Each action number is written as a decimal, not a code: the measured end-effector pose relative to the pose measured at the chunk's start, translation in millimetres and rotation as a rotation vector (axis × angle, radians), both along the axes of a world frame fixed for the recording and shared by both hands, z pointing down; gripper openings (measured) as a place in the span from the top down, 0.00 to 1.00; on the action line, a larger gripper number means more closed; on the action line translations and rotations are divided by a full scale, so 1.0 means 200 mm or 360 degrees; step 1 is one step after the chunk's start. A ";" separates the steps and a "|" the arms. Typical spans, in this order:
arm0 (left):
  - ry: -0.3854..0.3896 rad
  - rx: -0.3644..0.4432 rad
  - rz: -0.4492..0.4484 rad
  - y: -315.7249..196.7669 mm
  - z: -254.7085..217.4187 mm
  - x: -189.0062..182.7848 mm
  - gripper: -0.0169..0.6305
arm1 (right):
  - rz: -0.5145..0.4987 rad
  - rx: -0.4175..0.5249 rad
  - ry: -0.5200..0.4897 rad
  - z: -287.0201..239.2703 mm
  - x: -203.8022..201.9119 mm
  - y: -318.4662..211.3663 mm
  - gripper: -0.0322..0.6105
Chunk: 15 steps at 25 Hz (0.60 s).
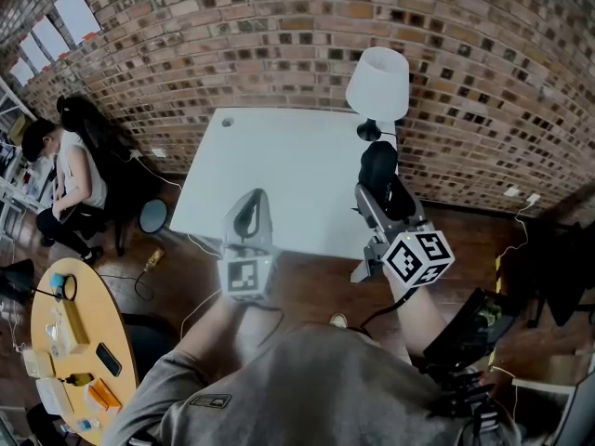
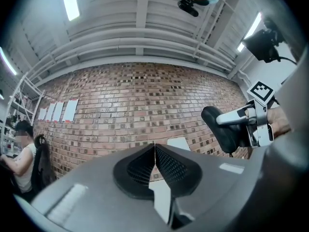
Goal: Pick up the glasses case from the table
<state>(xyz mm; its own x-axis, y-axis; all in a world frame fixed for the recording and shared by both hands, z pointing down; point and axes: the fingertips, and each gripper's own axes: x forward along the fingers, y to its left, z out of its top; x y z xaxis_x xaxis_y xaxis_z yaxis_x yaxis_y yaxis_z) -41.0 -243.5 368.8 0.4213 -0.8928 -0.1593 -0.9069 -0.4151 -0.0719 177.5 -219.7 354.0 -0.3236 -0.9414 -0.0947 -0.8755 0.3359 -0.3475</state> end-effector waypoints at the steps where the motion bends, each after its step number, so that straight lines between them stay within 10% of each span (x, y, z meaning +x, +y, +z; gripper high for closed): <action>1: -0.0003 0.0001 0.0002 0.00 0.00 0.01 0.97 | 0.0000 0.0001 -0.0005 0.00 0.01 0.01 0.40; 15: -0.0025 0.0023 0.0008 0.05 -0.02 0.06 0.97 | 0.0001 -0.0003 -0.0004 0.00 0.08 0.05 0.40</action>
<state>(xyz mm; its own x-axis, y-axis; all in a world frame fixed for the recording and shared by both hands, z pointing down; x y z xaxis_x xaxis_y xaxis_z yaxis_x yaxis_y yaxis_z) -29.0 -234.0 364.4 0.4284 -0.8883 -0.1657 -0.9035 -0.4186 -0.0920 193.0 -210.2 355.0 -0.3231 -0.9417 -0.0936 -0.8746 0.3349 -0.3505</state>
